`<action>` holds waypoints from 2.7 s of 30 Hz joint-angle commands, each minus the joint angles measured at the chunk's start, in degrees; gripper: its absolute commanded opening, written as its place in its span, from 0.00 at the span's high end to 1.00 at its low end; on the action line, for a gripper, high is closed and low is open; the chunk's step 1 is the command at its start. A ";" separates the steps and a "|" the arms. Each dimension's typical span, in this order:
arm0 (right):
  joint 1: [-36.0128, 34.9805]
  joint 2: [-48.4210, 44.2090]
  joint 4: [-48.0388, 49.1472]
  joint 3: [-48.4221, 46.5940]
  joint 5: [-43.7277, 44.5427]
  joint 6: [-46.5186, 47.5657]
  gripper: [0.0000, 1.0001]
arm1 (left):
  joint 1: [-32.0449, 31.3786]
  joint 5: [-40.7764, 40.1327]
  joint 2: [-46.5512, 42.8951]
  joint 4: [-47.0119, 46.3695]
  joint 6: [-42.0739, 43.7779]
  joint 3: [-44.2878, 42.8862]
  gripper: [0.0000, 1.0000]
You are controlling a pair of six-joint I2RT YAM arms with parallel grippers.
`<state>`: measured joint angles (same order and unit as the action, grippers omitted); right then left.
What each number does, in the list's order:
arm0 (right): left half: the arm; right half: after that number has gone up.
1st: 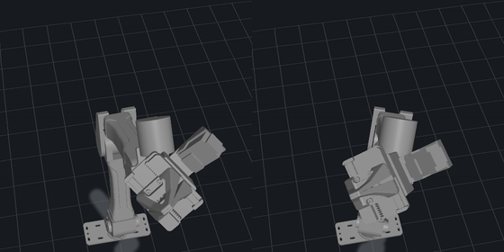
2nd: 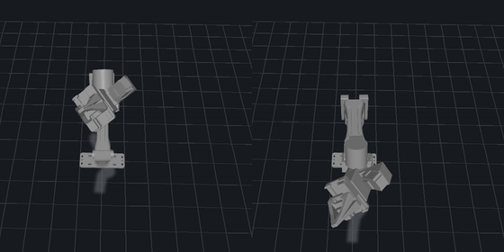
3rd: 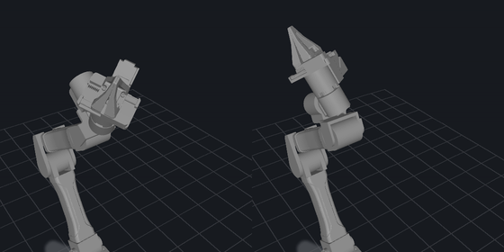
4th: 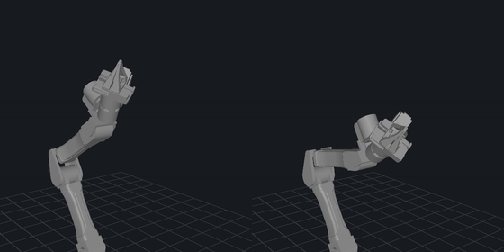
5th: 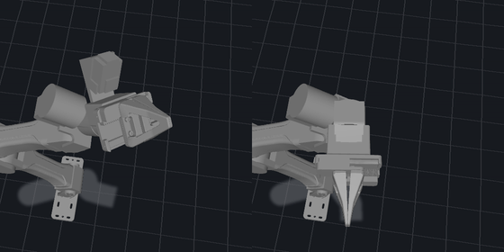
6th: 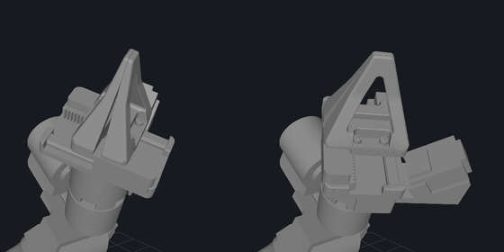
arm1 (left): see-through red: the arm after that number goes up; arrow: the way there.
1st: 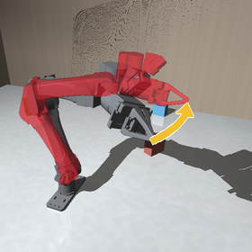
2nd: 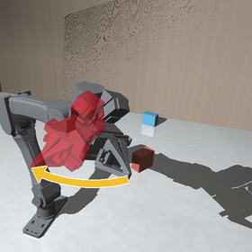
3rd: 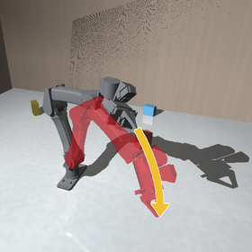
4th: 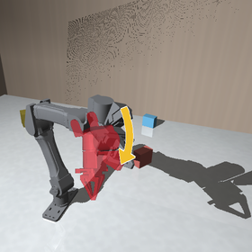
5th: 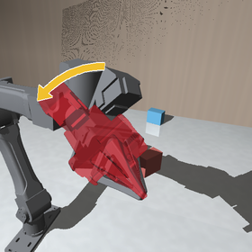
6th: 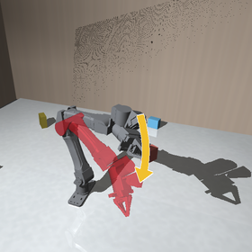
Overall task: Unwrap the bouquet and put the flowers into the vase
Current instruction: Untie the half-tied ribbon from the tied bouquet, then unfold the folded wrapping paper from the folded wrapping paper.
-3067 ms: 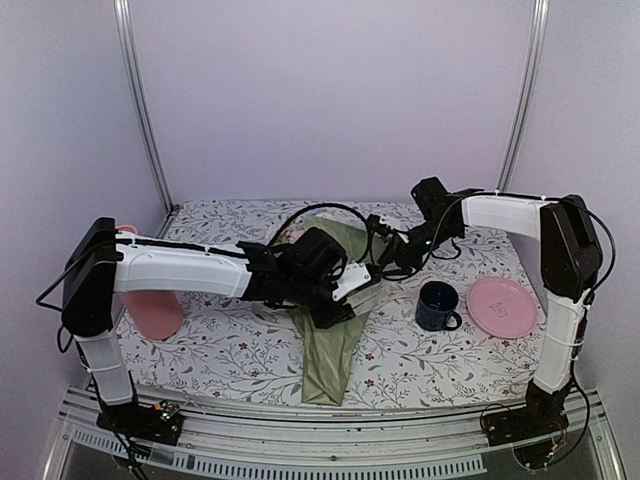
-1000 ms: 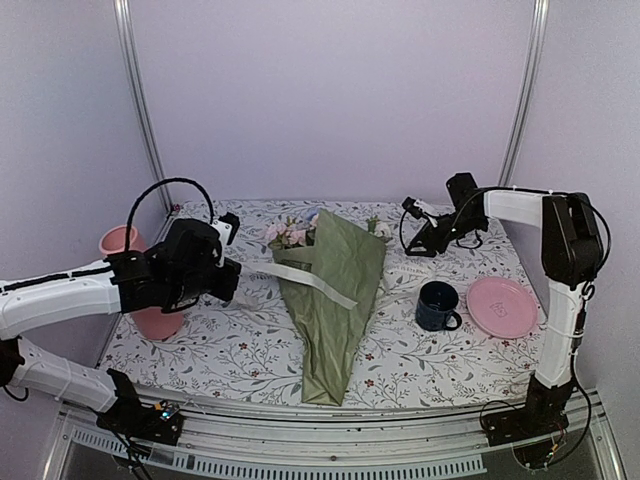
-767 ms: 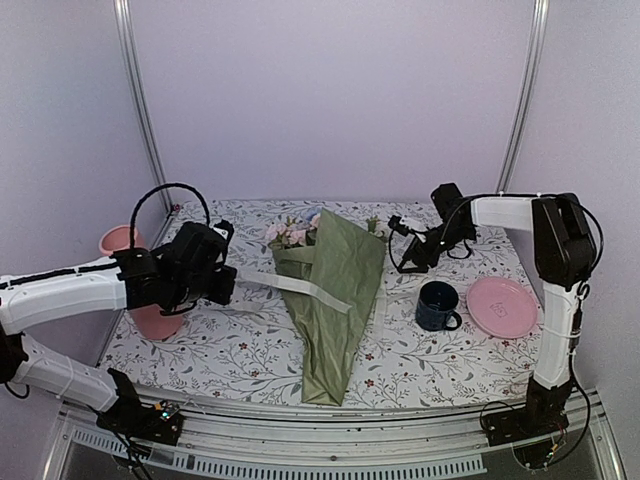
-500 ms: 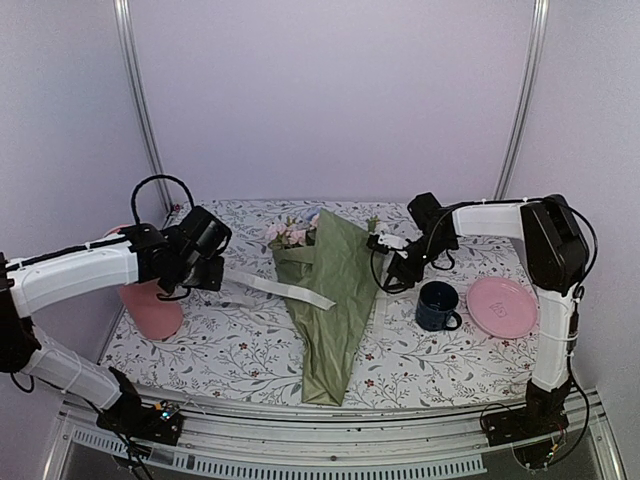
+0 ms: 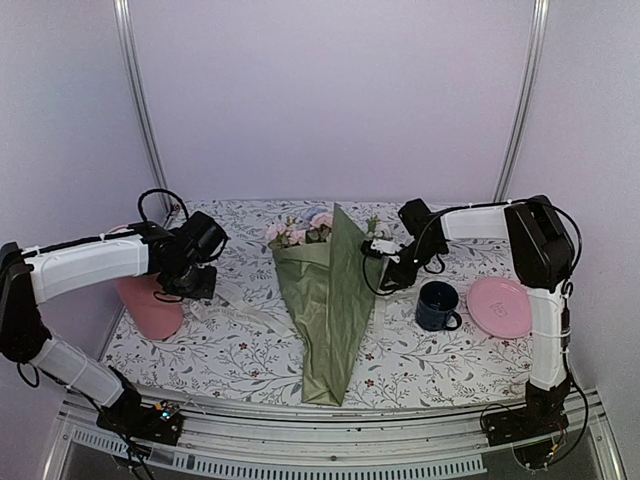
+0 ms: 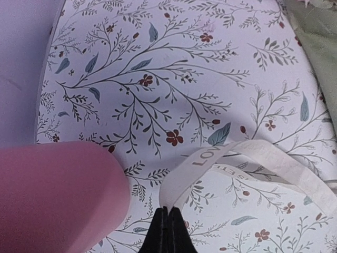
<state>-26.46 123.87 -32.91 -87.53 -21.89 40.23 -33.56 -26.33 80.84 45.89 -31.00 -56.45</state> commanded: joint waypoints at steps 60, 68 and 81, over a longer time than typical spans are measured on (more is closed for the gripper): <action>23.58 -44.82 20.06 30.01 -31.61 -22.55 0.31 | -11.78 0.65 1.19 -58.54 34.64 6.29 0.01; 23.59 -45.25 19.38 30.06 -29.02 -20.07 0.31 | -13.66 14.71 10.19 -48.49 32.19 -1.84 0.66; 23.46 -39.63 16.31 27.51 -29.35 -18.89 0.32 | -29.26 18.11 22.09 -51.19 24.19 -8.69 0.97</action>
<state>-2.74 82.94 -15.05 -57.80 -51.16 20.45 -60.12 -10.55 98.91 -4.36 -2.66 -61.01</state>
